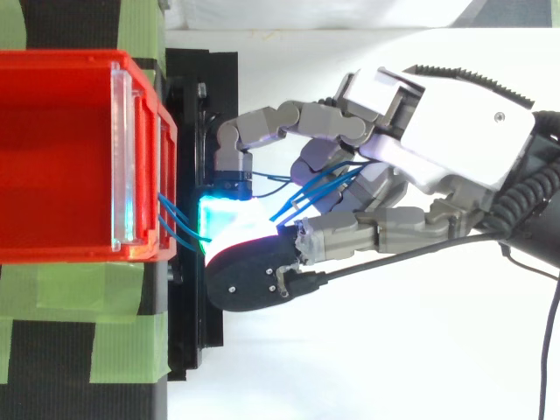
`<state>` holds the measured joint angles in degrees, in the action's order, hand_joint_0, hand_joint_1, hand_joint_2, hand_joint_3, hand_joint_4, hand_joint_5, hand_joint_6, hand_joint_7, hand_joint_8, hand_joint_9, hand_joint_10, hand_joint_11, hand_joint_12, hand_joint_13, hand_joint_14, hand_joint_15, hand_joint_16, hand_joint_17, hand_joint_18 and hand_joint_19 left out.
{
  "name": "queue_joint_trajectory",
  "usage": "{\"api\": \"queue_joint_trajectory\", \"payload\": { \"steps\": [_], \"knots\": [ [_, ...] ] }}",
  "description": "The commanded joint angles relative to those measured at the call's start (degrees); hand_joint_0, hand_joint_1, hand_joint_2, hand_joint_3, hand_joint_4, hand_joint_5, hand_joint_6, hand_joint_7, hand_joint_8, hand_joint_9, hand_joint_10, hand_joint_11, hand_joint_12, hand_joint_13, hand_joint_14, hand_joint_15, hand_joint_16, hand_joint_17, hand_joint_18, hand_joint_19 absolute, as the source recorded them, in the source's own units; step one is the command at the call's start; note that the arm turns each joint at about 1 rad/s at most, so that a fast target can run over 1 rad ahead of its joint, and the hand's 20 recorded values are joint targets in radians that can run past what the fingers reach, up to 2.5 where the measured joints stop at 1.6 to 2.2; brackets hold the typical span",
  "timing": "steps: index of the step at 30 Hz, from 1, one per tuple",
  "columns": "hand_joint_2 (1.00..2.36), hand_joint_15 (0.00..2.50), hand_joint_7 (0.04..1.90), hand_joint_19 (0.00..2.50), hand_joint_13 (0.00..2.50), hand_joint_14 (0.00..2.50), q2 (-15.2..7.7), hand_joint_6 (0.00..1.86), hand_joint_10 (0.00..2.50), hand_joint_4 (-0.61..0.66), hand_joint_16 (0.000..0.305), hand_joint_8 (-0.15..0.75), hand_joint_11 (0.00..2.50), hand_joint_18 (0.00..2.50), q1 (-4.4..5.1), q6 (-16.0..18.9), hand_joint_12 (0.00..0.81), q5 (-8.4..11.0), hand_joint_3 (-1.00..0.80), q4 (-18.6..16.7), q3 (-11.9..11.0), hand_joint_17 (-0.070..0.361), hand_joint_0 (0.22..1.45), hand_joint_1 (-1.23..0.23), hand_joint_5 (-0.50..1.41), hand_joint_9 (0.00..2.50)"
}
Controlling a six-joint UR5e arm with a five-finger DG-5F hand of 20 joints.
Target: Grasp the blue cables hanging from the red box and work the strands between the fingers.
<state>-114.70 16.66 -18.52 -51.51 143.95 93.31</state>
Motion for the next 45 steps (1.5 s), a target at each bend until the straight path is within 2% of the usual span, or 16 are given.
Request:
{"api": "queue_joint_trajectory", "payload": {
  "steps": [1, 5, 12, 13, 16, 26, 45],
  "knots": [
    [1.01, 1.74, 1.26, 0.73, 2.08, 2.50, 0.0, 0.88, 2.50, 0.10, 0.286, 0.499, 2.50, 2.50, -0.05, 0.0, 0.704, 0.01, 0.00, 0.0, 0.0, 0.215, 1.23, -0.68, 0.38, 1.88],
    [1.01, 1.74, 1.25, 0.73, 2.08, 2.50, 0.0, 0.91, 2.50, 0.10, 0.286, 0.499, 2.50, 2.50, 0.04, 0.0, 0.704, 0.10, 0.02, 0.5, -0.1, 0.215, 1.24, -0.68, 0.37, 1.88],
    [1.01, 1.74, 1.25, 0.73, 2.08, 2.50, 0.0, 0.94, 2.50, 0.12, 0.286, 0.499, 2.50, 2.50, -0.05, 0.0, 0.704, 0.01, 0.04, 4.2, 0.0, 0.215, 1.24, -0.68, 0.37, 1.88],
    [1.01, 1.74, 1.24, 0.73, 2.08, 2.50, 0.0, 0.95, 2.50, 0.12, 0.286, 0.499, 2.50, 2.50, -0.05, 0.0, 0.704, 0.01, 0.05, 6.2, 0.0, 0.215, 1.24, -0.68, 0.37, 1.88],
    [1.01, 1.74, 1.24, 0.73, 2.08, 2.50, 0.0, 0.95, 2.50, 0.13, 0.286, 0.499, 2.50, 2.50, -0.05, 0.0, 0.704, 0.01, 0.05, 8.1, 0.0, 0.215, 1.24, -0.69, 0.37, 1.88],
    [1.01, 1.74, 1.23, 0.73, 2.08, 2.50, 0.0, 0.98, 2.50, 0.15, 0.286, 0.499, 2.50, 2.50, 0.04, 0.0, 0.704, 0.10, 0.04, 11.5, -0.1, 0.215, 1.23, -0.69, 0.35, 1.88],
    [1.01, 1.74, 1.20, 0.73, 2.08, 2.50, 0.0, 1.04, 2.50, 0.15, 0.286, 0.499, 2.50, 2.50, 0.04, 0.0, 0.704, 0.10, 0.05, 11.6, -0.1, 0.215, 1.23, -0.69, 0.33, 1.88]
  ]
}}
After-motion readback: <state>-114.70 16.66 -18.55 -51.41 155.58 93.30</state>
